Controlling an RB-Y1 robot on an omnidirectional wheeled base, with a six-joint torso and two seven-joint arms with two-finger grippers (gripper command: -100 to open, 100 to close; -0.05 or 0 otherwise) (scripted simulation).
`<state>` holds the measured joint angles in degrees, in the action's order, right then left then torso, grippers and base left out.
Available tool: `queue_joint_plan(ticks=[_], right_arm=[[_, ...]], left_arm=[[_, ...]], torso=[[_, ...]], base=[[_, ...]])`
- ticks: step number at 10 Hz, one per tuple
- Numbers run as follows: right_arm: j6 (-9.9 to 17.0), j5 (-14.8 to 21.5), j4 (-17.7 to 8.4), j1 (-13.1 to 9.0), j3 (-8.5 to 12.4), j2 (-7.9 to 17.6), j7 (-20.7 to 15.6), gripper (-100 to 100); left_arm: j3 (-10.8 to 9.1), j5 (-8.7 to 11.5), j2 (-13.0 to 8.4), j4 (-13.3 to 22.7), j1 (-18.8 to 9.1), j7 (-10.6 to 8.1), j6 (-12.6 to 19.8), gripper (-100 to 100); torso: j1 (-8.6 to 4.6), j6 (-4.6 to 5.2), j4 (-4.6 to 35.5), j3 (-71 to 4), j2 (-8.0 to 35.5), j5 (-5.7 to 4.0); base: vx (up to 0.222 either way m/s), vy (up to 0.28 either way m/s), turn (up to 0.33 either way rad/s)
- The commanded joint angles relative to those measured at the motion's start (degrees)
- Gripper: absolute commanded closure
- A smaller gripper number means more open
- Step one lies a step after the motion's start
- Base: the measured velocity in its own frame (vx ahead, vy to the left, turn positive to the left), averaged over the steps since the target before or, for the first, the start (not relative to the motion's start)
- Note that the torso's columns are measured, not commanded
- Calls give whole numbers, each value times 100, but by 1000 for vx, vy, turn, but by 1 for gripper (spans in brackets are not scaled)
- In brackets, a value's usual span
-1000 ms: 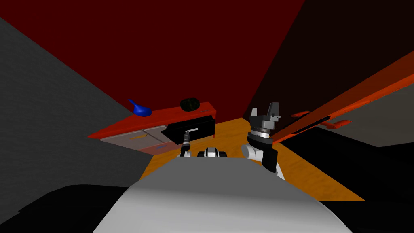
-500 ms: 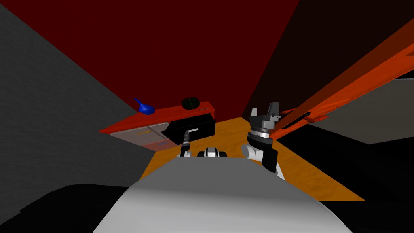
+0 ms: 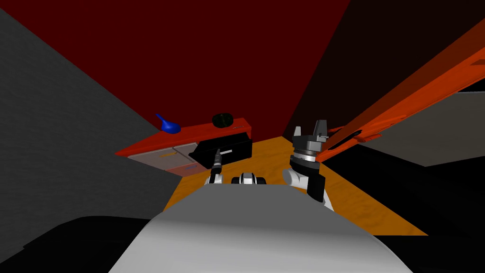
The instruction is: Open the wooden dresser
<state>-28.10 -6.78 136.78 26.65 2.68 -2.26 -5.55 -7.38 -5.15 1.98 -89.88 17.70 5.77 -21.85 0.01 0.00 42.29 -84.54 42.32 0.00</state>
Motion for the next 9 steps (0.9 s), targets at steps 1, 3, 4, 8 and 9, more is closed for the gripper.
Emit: queue_joint_plan(ticks=[1,3,4,8,9], right_arm=[[0,0,0,0,0,0,0,0],[0,0,0,0,0,0,0,0],[0,0,0,0,0,0,0,0],[0,0,0,0,0,0,0,0],[0,0,0,0,0,0,0,0]], left_arm=[[6,-8,-18,-383,-7,-28,399,-100],[-1,-2,-33,-376,-11,-39,454,-100],[0,-2,-35,-390,-10,-44,495,0],[2,-1,-32,-369,3,-45,509,0],[2,-1,-32,-367,4,-45,510,0]], torso=[[-2,0,0,-1,-2,-1],[-13,-3,19,3,12,-17],[-12,-3,13,6,12,-12],[-3,0,3,-1,0,-3],[-3,0,2,-2,-1,-2]], base=[[-28,-10,-12],[-18,-5,-10],[0,0,0],[0,0,0],[0,0,0]])
